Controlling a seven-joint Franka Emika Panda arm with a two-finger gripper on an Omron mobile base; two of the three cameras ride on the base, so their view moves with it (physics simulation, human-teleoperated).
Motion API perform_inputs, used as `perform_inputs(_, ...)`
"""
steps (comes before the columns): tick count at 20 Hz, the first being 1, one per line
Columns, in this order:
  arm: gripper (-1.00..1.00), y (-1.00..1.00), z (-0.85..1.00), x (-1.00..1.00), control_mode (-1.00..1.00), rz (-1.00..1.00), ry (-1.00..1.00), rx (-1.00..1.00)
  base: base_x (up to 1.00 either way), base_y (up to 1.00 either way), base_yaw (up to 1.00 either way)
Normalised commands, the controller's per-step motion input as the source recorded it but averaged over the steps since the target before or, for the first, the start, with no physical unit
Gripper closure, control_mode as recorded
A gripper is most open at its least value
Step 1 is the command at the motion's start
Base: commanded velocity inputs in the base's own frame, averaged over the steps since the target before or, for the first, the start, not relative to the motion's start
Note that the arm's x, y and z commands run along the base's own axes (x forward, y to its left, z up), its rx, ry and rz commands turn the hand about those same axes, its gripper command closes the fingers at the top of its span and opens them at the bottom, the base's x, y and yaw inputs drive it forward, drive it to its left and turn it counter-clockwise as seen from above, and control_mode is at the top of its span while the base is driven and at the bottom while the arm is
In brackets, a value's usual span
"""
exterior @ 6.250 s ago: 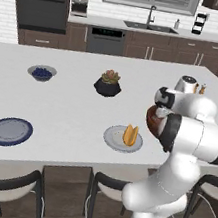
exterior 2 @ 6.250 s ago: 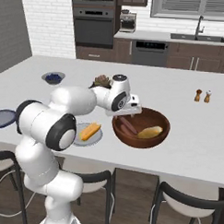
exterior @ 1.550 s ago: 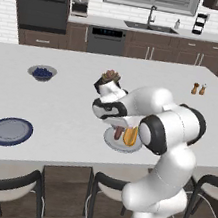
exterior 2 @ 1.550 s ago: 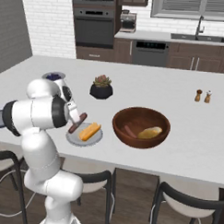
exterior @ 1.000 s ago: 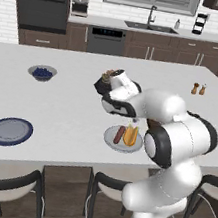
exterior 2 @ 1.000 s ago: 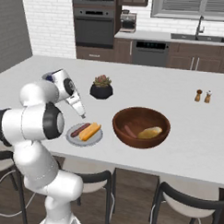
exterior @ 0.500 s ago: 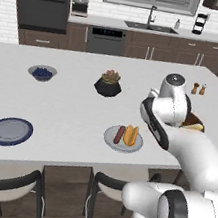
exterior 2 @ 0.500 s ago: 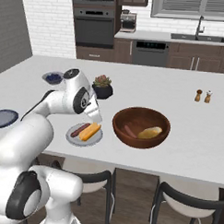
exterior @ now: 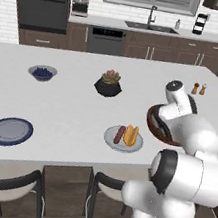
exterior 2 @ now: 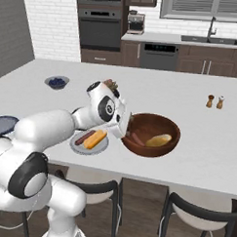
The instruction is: Place one bun and one sausage from the bowl on each plate.
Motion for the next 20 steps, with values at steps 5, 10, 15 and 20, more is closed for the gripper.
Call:
perform_inputs(5,-1.00,-0.37,-0.01,0.01,-1.00,-0.20,0.00,0.01,0.00,0.00,0.00)
perform_inputs(10,-1.00,-0.57,-0.17,0.28,-1.00,-0.18,0.05,0.00,0.00,0.00,0.00)
perform_inputs(15,-1.00,-0.44,-0.24,0.23,-1.00,-0.17,0.16,0.00,0.00,0.00,0.00)
perform_inputs(20,-1.00,-0.15,-0.25,0.18,-1.00,-0.07,0.14,0.00,0.00,0.00,0.00)
